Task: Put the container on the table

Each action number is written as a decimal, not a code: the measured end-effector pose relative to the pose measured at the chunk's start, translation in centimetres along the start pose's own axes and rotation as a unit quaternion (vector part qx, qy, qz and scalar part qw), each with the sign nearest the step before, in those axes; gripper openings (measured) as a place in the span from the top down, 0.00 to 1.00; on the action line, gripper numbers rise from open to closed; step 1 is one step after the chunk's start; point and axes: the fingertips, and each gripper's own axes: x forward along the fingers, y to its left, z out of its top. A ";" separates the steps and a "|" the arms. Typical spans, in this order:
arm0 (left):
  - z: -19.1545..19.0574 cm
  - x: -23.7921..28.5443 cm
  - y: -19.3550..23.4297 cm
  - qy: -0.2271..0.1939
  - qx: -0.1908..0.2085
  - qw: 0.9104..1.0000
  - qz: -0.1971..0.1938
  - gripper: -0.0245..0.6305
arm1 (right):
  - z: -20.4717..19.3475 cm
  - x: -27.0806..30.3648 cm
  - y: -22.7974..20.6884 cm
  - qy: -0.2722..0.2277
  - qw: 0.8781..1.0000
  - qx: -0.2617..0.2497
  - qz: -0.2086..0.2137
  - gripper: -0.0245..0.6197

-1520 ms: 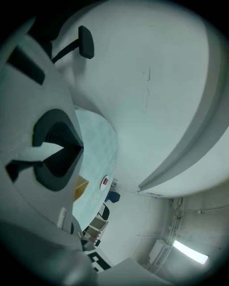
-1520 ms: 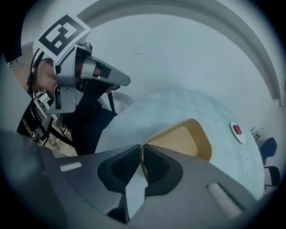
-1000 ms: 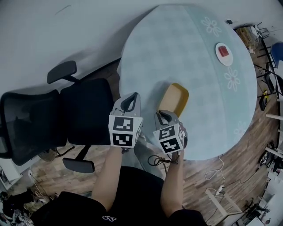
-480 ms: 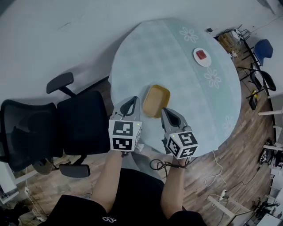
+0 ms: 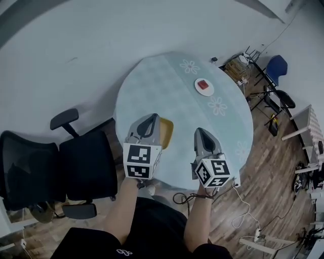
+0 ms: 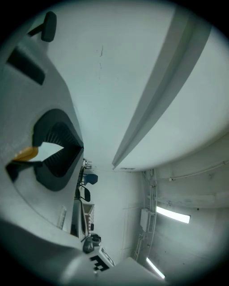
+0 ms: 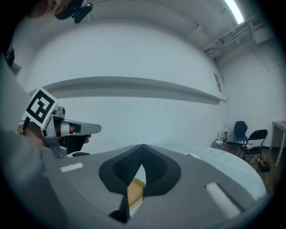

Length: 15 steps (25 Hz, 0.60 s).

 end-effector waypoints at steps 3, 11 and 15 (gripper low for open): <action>1.4 0.3 -1.4 -0.011 0.014 1.000 -0.014 0.96 | 1.4 -0.7 -1.1 -0.020 1.000 0.002 -0.013 0.95; 3.9 0.5 -4.5 -0.027 0.048 0.998 -0.031 0.96 | 4.2 -2.7 -3.7 -0.060 0.997 0.012 -0.039 0.95; 4.4 0.8 -5.3 -0.028 0.058 0.997 -0.034 0.96 | 5.2 -3.1 -4.6 -0.071 0.996 0.009 -0.048 0.95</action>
